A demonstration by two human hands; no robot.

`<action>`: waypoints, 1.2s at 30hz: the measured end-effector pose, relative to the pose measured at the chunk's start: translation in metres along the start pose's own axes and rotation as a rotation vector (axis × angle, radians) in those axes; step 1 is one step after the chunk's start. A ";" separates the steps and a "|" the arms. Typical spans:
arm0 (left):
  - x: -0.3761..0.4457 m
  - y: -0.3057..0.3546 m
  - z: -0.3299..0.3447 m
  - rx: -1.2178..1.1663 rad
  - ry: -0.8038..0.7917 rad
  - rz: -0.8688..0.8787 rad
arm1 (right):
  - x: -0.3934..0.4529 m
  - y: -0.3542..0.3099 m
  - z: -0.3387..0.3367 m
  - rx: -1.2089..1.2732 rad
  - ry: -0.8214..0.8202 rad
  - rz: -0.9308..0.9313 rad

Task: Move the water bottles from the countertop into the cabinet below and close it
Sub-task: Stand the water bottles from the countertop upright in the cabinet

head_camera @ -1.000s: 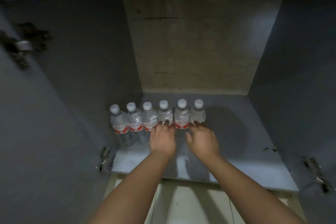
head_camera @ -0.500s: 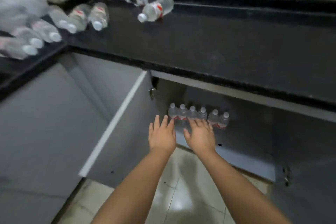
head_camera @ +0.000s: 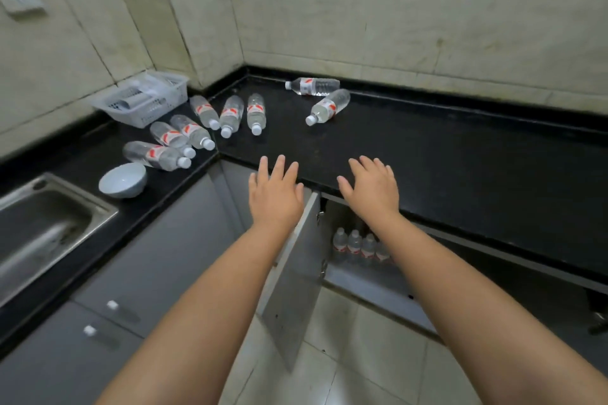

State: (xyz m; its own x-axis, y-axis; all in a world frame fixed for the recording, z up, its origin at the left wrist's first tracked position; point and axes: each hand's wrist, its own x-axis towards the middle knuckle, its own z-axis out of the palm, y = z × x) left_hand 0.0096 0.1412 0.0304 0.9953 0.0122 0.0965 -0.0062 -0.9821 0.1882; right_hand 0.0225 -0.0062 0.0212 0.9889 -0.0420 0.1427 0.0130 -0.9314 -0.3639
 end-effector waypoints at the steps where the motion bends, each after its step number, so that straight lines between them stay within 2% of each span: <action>1: -0.003 -0.006 -0.006 -0.011 0.024 -0.006 | -0.001 -0.005 -0.007 0.020 0.030 -0.006; 5: -0.007 -0.036 -0.011 -0.027 0.055 -0.034 | -0.001 -0.010 -0.018 0.039 0.101 -0.021; 11: 0.025 -0.067 0.003 -0.021 -0.013 -0.111 | 0.037 -0.005 -0.001 0.003 0.065 0.008; 17: 0.106 -0.082 0.017 0.002 -0.030 -0.140 | 0.128 0.003 0.036 0.030 0.054 0.001; 24: 0.207 -0.104 0.041 0.051 -0.059 -0.196 | 0.241 0.015 0.088 -0.024 -0.069 0.036; 31: 0.293 -0.138 0.080 0.040 -0.084 -0.217 | 0.319 -0.009 0.141 -0.081 -0.170 0.040; 36: 0.349 -0.152 0.113 -0.132 -0.175 -0.185 | 0.358 -0.029 0.173 -0.033 -0.194 0.151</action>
State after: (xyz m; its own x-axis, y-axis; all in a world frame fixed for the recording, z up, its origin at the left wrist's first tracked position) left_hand 0.3692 0.2737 -0.0750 0.9822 0.1452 -0.1189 0.1759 -0.9331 0.3137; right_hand 0.4016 0.0678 -0.0762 0.9892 -0.1144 -0.0919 -0.1390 -0.9312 -0.3371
